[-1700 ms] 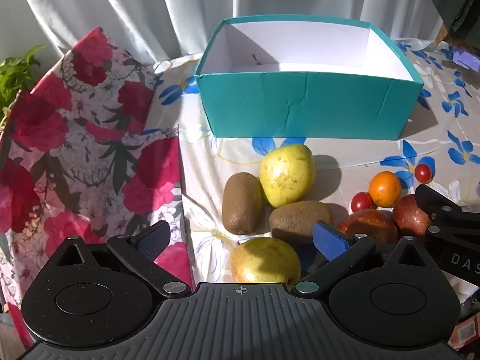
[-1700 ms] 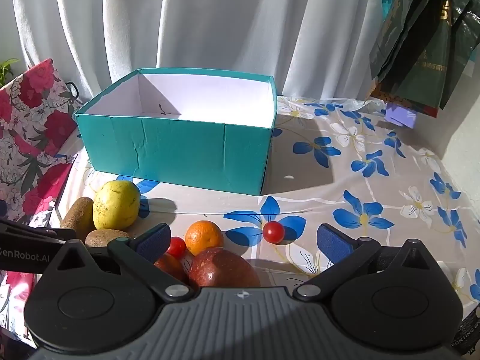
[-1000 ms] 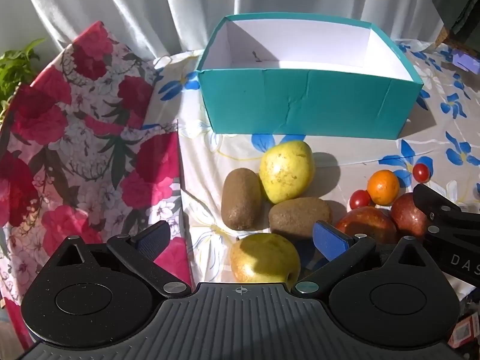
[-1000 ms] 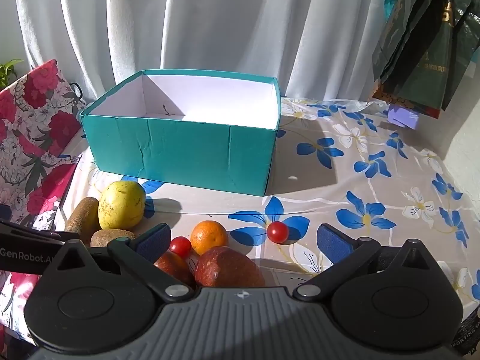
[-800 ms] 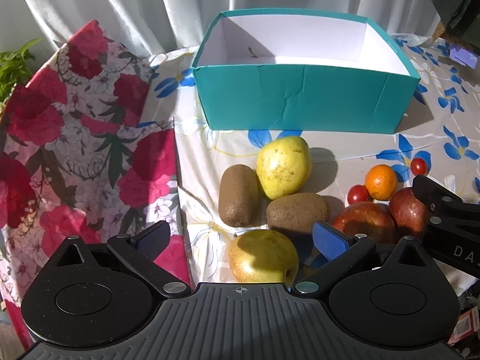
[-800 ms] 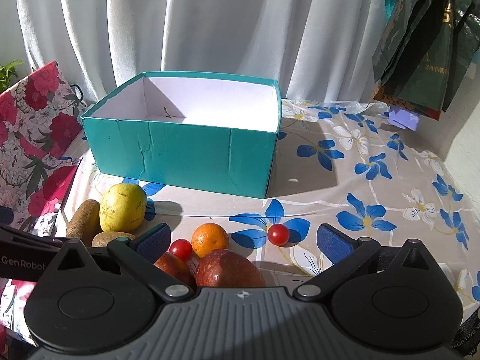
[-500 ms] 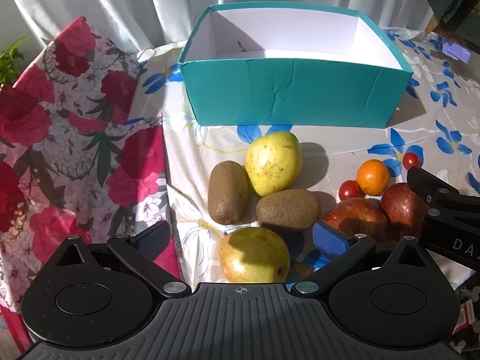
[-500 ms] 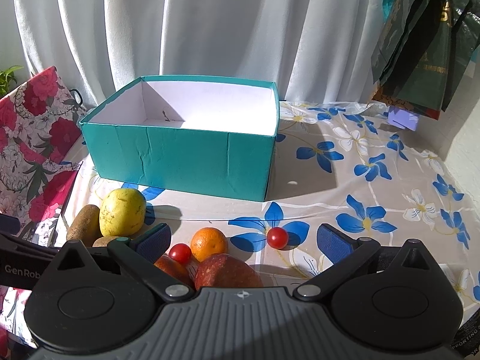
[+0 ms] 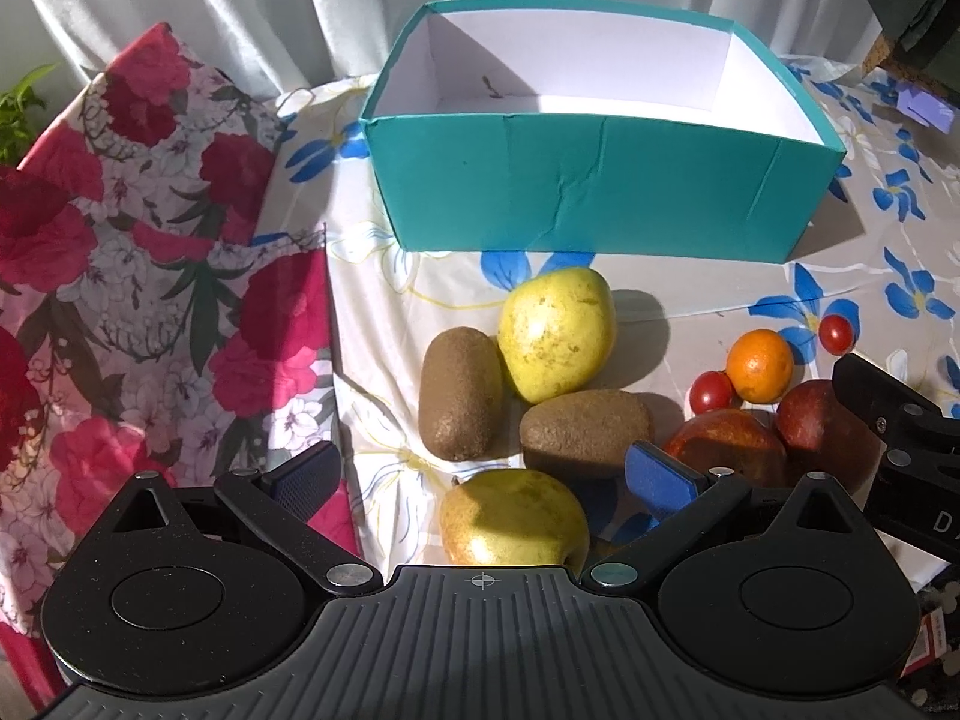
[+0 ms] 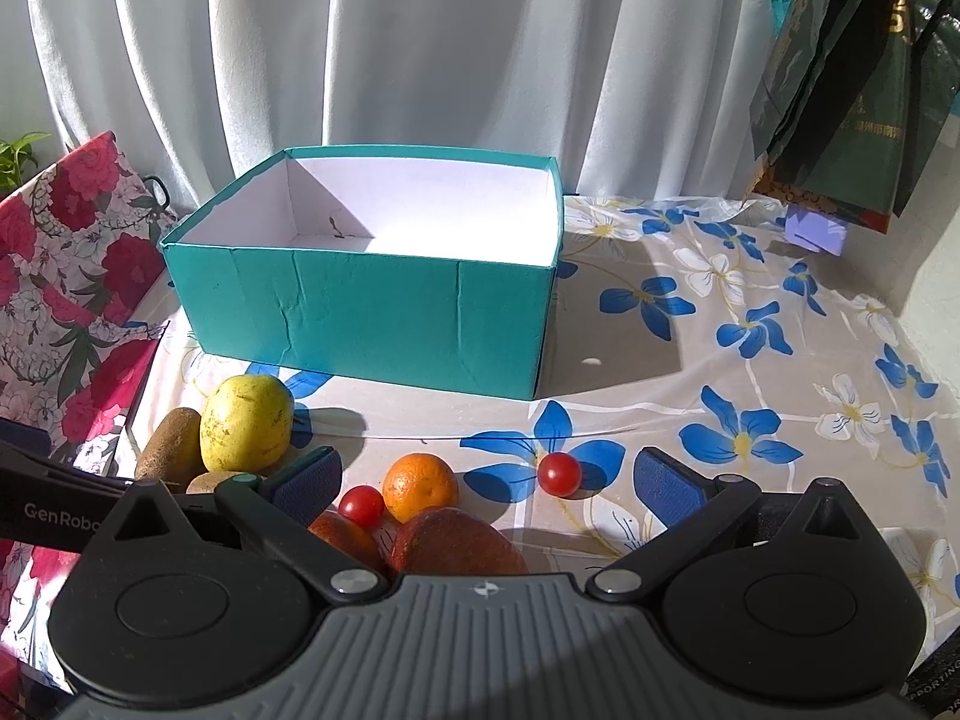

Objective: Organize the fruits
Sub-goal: 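Move both grippers toward the fruits in front of the teal box, then grasp the large yellow pear with the left gripper while the right gripper grasps the red apple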

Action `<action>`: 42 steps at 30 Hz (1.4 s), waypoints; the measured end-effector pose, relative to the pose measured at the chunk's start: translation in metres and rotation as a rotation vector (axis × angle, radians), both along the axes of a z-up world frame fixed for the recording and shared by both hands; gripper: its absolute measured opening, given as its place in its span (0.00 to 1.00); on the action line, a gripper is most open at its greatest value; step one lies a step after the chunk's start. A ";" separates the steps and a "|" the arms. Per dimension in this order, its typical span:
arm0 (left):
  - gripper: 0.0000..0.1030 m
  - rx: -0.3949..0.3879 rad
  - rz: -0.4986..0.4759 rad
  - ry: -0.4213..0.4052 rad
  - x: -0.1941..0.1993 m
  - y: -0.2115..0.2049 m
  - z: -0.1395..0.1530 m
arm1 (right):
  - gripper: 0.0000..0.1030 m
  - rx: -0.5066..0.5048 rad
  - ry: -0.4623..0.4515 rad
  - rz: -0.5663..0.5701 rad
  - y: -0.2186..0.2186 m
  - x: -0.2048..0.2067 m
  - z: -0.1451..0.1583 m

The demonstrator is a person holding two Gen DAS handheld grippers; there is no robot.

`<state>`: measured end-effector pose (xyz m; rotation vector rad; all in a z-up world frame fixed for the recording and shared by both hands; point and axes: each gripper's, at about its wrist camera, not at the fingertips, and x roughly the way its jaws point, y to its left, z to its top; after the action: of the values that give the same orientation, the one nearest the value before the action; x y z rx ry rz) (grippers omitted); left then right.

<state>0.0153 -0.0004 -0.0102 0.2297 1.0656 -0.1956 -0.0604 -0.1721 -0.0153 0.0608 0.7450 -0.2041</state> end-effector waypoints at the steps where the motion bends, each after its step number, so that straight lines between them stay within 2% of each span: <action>1: 1.00 0.008 -0.002 0.000 0.000 -0.001 0.000 | 1.00 0.000 0.003 0.000 0.000 0.000 0.000; 24: 1.00 0.049 -0.020 0.008 -0.003 -0.005 -0.001 | 1.00 -0.028 0.012 0.003 0.000 -0.002 0.000; 30: 1.00 0.007 -0.026 0.013 -0.005 -0.001 -0.002 | 1.00 -0.018 0.006 0.005 -0.001 -0.004 0.000; 34: 1.00 -0.046 -0.054 -0.050 -0.013 0.005 0.000 | 1.00 -0.004 -0.001 0.010 -0.004 -0.006 -0.001; 37: 1.00 -0.046 -0.068 -0.114 -0.023 0.010 0.000 | 1.00 0.011 -0.012 0.018 -0.007 -0.009 -0.001; 42: 1.00 -0.124 -0.148 -0.122 -0.038 0.019 -0.011 | 1.00 0.033 -0.024 0.017 -0.013 -0.014 -0.003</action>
<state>-0.0222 0.0182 -0.0209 0.2065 0.9123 -0.3750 -0.0741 -0.1855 -0.0178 0.0880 0.7245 -0.1747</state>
